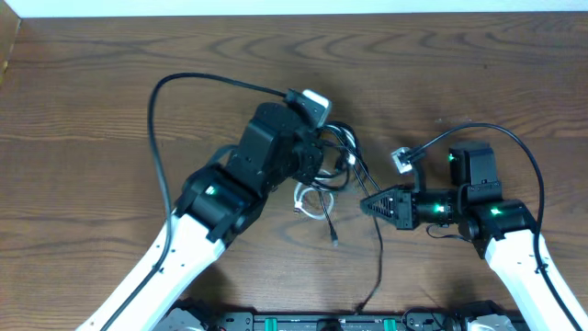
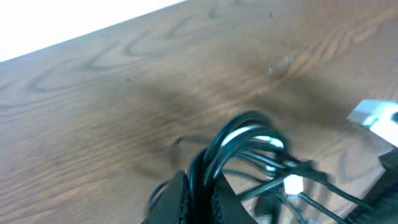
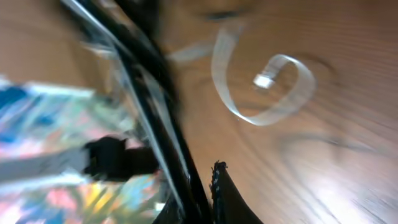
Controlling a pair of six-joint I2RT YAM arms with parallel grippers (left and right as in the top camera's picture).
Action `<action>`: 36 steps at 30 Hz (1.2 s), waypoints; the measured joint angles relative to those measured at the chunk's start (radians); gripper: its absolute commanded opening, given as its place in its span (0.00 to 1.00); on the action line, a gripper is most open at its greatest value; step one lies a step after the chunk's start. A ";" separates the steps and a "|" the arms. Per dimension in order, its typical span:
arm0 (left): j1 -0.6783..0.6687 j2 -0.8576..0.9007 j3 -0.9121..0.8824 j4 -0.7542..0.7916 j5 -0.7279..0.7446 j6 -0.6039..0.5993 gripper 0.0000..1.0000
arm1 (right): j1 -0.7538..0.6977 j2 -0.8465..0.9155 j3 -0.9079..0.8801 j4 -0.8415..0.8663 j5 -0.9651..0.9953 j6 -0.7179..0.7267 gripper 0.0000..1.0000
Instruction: Untangle cables
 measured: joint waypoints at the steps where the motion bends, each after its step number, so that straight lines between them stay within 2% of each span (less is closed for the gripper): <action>1: 0.000 -0.016 0.000 0.000 -0.011 -0.008 0.07 | 0.000 -0.002 0.000 -0.007 0.045 0.014 0.01; 9: 0.013 -0.144 0.000 0.008 -0.105 -0.050 0.07 | 0.001 -0.006 0.000 -0.096 0.354 0.132 0.01; 17: 0.013 -0.151 0.000 0.008 -0.115 -0.066 0.08 | 0.001 -0.007 0.001 -0.167 0.537 0.188 0.01; 23: 0.011 -0.162 0.000 0.008 -0.138 -0.066 0.07 | 0.001 -0.011 0.002 -0.279 0.753 0.280 0.02; 24: 0.010 -0.167 0.000 0.008 -0.143 -0.066 0.08 | 0.001 -0.011 0.002 -0.283 0.777 0.289 0.07; 27: 0.009 -0.184 0.000 0.009 -0.163 -0.070 0.08 | 0.001 -0.011 0.002 -0.275 0.836 0.321 0.38; 30: 0.015 -0.201 0.000 0.011 -0.179 -0.082 0.08 | 0.000 -0.011 0.001 -0.236 0.864 0.338 0.55; 33: 0.021 -0.203 0.000 0.008 -0.155 -0.092 0.08 | 0.000 -0.010 -0.001 -0.177 0.839 0.338 0.66; 36: 0.021 -0.189 0.000 -0.003 -0.105 -0.092 0.08 | -0.001 -0.010 -0.001 -0.099 0.772 0.328 0.69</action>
